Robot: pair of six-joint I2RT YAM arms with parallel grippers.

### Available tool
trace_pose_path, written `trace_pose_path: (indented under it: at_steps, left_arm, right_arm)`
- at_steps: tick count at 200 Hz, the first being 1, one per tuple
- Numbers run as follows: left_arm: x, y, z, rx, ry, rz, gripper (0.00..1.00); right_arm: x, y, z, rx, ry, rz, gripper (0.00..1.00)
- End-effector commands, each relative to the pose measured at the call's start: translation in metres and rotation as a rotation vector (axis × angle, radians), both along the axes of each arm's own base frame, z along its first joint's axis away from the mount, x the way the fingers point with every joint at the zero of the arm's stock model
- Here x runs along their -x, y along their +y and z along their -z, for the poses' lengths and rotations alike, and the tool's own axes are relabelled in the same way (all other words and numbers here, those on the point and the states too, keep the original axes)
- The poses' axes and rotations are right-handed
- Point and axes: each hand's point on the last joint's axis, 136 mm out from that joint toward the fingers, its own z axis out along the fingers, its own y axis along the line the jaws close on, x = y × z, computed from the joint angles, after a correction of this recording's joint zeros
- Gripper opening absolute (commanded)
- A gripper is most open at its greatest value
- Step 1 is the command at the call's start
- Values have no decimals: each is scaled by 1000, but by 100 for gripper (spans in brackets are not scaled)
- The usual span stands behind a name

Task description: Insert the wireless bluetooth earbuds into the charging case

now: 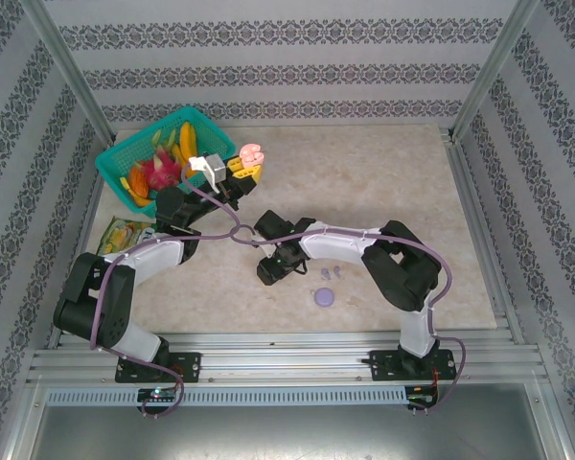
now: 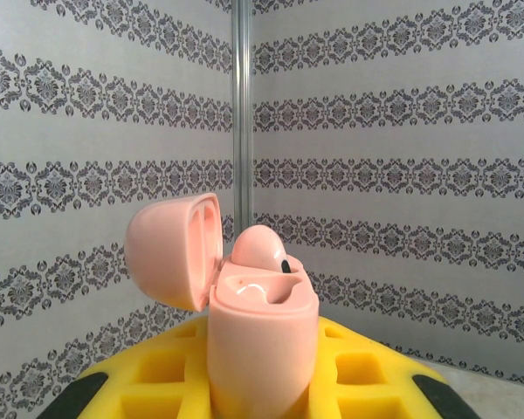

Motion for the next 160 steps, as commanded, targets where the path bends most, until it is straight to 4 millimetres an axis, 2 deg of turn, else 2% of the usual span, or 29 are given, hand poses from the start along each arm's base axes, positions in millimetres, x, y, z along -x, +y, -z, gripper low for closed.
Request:
trace_pose_path:
  at_steps: [1,35,75,160]
  left_arm:
    - [2,5,-9,10,-36,-11,0]
    - [2,5,-10,10,-38,-12,0]
    - [1,5,-9,14,-34,-13,0]
    - [1,6,-7,17,-29,-17,0]
  right_arm:
    - [5,0,9,50,-6,-41,45]
    - [7,-2,9,65,-15,-52,43]
    - [10,1,10,81,-26,-69,34]
    - [9,2,10,88,-41,-68,26]
